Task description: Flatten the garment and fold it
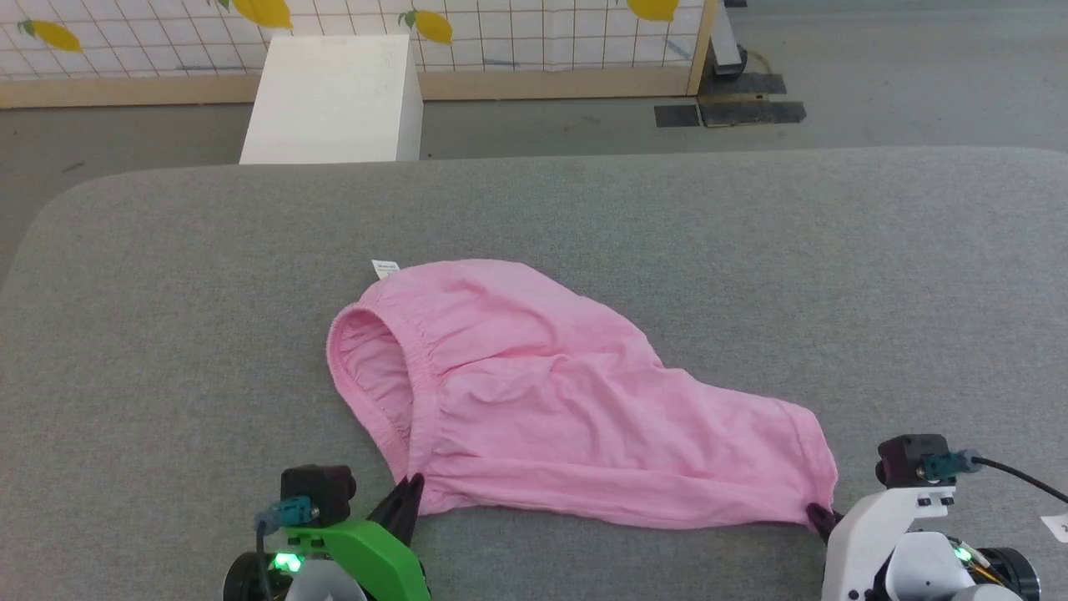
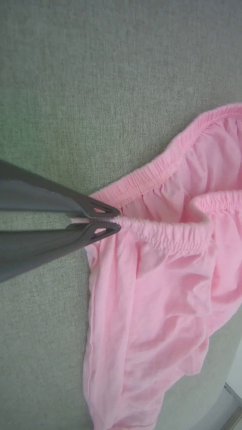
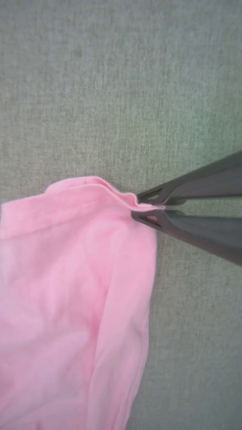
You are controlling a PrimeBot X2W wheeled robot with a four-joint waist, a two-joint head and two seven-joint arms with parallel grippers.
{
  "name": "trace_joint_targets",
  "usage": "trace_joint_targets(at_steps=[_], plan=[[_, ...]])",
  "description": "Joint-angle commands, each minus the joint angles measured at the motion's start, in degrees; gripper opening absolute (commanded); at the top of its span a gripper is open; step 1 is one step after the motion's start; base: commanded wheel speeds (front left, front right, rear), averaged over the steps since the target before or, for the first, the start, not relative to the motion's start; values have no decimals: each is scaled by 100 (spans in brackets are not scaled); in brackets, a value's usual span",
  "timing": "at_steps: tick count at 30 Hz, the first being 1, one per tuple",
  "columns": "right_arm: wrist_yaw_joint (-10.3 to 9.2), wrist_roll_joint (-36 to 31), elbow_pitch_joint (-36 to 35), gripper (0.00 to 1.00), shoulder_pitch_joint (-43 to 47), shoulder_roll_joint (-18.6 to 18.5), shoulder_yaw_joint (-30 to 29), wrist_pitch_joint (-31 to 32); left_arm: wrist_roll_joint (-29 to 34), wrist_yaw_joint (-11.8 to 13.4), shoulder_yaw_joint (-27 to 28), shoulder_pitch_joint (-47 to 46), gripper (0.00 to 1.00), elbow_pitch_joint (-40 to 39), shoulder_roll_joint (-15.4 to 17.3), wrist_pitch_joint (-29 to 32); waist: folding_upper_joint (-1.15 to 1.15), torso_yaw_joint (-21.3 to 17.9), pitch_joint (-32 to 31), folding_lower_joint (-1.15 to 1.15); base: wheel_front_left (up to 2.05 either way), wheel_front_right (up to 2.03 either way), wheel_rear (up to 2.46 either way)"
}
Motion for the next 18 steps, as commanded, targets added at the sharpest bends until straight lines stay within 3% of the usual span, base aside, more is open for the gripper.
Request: trace_joint_targets(at_steps=[1,6,11,18], plan=[[-6,87,-154,0,122,22,-17,13,-104,-94,15,-106,0,-94,18,-50,0,-34,-102,0,0,0,0],[-6,35,-1060,0,31,22,-103,168,-530,-442,198,-386,0,-682,65,58,0,-79,-199,0,0,0,0],[-6,-159,-1866,0,-762,-342,31,626,-541,-683,363,-1317,0,-1184,526,633,0,-157,-96,0,0,0,0],[-6,-21,-1479,0,-2892,-1163,436,919,-378,-796,537,-3172,0,-1086,850,1402,0,-294,573,0,0,0,0]])
